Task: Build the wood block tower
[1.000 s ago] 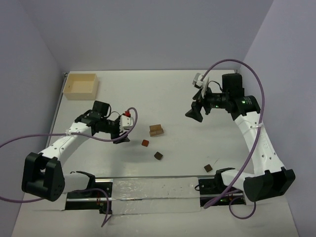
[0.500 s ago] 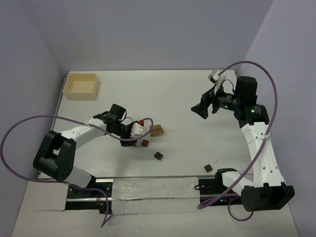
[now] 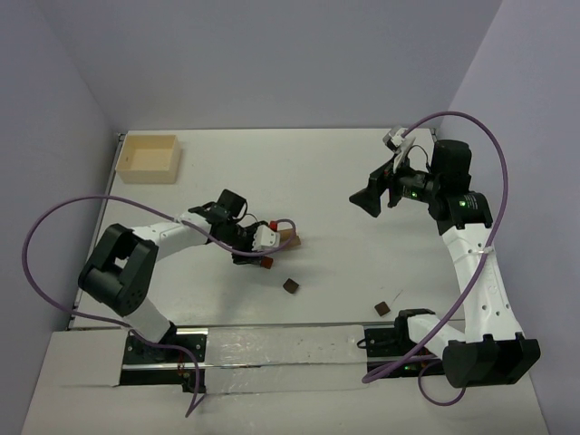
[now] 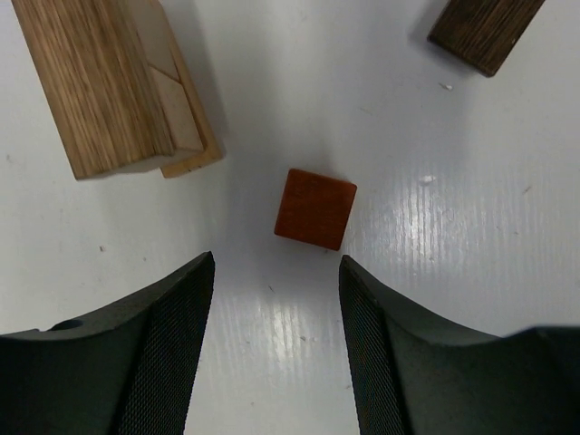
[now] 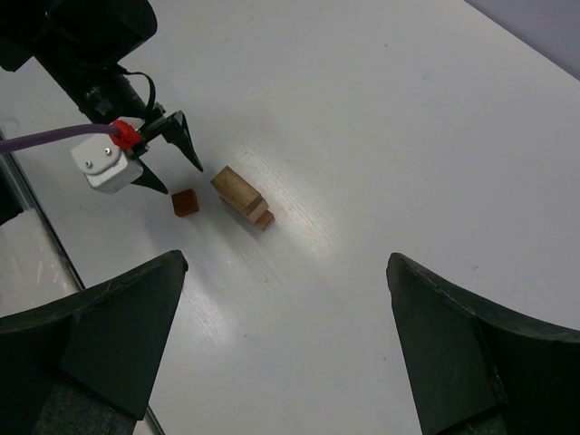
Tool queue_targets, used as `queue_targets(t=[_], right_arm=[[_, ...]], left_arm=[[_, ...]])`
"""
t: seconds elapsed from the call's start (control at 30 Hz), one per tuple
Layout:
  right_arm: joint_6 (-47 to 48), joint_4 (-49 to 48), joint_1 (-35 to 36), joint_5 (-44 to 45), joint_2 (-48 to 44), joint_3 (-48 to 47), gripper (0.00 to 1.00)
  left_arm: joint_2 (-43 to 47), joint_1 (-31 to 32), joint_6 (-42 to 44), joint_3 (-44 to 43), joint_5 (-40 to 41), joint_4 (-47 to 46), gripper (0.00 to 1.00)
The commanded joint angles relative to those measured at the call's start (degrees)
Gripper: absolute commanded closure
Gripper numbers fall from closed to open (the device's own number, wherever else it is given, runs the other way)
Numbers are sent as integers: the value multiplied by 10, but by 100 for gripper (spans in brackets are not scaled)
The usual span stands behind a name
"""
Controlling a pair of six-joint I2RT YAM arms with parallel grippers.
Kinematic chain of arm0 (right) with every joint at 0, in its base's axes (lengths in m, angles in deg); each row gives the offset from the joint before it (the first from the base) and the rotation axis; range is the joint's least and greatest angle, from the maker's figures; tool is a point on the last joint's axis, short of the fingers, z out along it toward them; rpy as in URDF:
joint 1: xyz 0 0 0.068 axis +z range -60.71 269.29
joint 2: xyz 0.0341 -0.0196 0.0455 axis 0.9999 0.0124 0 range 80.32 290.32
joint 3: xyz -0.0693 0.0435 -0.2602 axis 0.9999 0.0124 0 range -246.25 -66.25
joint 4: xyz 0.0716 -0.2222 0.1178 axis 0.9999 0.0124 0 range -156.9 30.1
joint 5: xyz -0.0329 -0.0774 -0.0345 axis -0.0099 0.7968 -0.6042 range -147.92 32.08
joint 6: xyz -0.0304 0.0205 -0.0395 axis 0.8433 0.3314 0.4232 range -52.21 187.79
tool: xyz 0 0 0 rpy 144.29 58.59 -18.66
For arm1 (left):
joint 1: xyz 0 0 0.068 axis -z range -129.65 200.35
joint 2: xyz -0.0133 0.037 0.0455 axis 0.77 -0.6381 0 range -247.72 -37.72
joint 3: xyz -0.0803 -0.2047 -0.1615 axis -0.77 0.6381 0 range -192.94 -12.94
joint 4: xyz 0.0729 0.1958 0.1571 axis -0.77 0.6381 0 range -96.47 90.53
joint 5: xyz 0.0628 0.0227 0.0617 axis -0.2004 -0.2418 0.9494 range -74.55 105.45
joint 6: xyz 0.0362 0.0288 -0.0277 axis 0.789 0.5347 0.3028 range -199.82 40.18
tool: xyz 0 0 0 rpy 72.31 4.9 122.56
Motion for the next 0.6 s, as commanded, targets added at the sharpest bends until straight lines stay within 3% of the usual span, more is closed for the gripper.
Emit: queue_targets(t=[0.0,0.57], right_arm=[[7,-19,-3,2,-6,10,0],[30,-8,-3,8,-5,9,0]], left_arm=[[-16,21,11,-33,0,-4,38],[-37,58,34,-47,12,41,44]])
